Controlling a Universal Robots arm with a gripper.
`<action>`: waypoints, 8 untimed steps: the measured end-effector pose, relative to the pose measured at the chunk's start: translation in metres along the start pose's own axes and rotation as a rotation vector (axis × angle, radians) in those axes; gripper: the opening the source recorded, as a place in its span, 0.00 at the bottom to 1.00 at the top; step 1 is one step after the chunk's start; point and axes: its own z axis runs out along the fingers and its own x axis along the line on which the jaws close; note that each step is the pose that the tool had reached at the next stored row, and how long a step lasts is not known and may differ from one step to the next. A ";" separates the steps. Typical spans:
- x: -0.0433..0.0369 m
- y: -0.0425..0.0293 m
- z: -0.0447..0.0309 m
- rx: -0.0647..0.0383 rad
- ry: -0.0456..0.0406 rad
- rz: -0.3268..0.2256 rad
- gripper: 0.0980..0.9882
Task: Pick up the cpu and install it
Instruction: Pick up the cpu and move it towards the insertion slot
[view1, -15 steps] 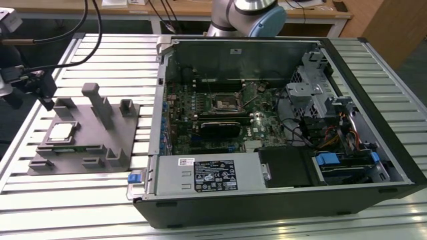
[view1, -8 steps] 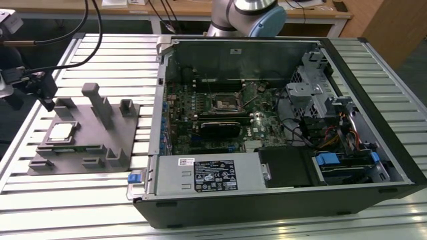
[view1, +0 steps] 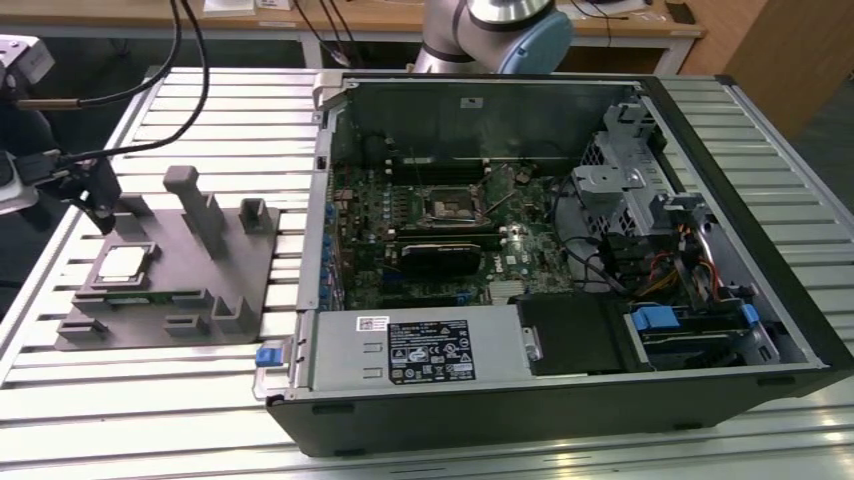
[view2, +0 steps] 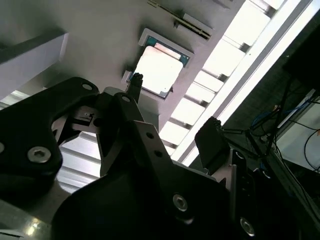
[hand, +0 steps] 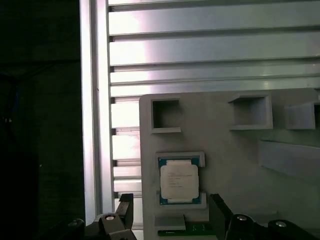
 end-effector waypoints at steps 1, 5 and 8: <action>-0.0016 0.0000 0.0016 0.000 0.0003 -0.004 0.68; -0.0049 -0.0001 0.0094 0.000 0.0005 -0.012 0.68; -0.0050 -0.0003 0.0142 0.001 0.0009 -0.023 0.68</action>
